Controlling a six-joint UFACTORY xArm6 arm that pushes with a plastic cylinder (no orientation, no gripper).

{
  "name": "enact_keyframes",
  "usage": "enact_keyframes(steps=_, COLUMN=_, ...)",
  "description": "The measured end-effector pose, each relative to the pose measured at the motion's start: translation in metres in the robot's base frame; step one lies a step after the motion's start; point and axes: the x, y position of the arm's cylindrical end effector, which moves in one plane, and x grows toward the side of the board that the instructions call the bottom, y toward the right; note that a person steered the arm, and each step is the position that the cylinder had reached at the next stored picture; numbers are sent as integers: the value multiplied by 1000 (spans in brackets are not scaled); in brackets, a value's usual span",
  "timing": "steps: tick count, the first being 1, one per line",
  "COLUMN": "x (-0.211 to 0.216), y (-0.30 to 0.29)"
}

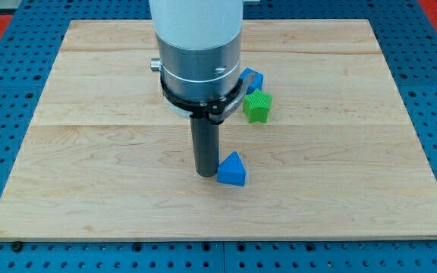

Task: Separate the blue triangle from group of blocks

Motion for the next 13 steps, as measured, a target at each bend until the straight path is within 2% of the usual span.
enact_keyframes(steps=1, x=-7, y=4)
enact_keyframes(steps=2, x=-2, y=34)
enact_keyframes(steps=4, x=44, y=57)
enact_keyframes(steps=5, x=50, y=57)
enact_keyframes(steps=8, x=28, y=74)
enact_keyframes(steps=13, x=27, y=164)
